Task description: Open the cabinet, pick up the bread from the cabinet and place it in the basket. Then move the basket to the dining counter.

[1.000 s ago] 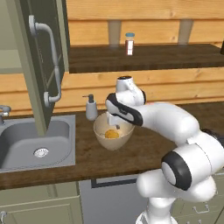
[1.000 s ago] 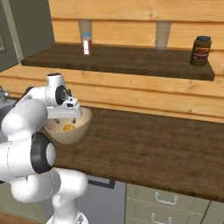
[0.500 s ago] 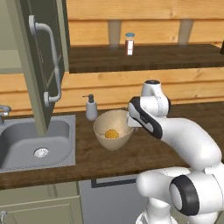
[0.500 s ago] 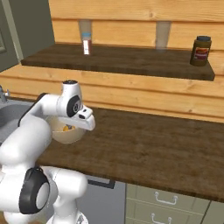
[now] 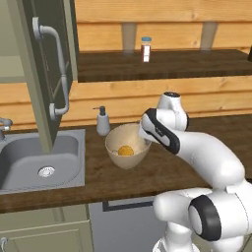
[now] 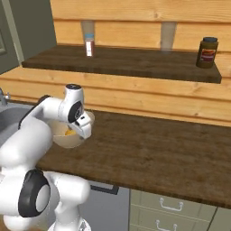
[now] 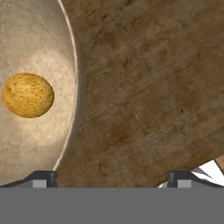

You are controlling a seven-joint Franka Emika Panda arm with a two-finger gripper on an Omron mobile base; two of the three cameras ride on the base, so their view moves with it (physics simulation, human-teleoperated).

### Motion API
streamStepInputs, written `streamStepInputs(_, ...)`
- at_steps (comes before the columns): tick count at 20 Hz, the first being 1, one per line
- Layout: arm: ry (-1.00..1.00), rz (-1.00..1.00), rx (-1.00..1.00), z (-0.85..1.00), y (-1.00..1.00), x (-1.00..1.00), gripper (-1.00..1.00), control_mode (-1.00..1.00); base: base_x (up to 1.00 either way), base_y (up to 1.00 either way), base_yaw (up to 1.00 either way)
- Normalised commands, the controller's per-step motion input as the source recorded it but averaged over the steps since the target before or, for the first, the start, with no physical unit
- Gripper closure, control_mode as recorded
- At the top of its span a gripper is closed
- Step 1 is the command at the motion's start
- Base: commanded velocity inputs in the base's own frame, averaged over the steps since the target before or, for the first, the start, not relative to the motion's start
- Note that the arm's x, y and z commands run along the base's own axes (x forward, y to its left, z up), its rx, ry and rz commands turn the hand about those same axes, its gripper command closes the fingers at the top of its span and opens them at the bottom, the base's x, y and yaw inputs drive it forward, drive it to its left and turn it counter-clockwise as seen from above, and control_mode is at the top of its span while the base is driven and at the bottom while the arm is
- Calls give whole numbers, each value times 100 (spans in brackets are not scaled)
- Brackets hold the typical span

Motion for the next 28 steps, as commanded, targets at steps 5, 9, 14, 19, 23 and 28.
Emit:
streamStepInputs(5,1,-19,4,-39,0,69,-100,-100,0,0,0)
streamStepInputs(9,2,-12,0,-26,0,61,-100,-100,0,0,0)
streamStepInputs(14,10,-6,0,-34,0,17,-100,-100,0,0,0)
streamStepInputs(19,10,-5,0,-51,1,10,-100,-100,0,0,0)
streamStepInputs(23,3,-2,0,-46,2,-4,100,-100,0,0,0)
streamStepInputs(28,0,-1,0,-43,13,-41,100,-100,0,0,0)
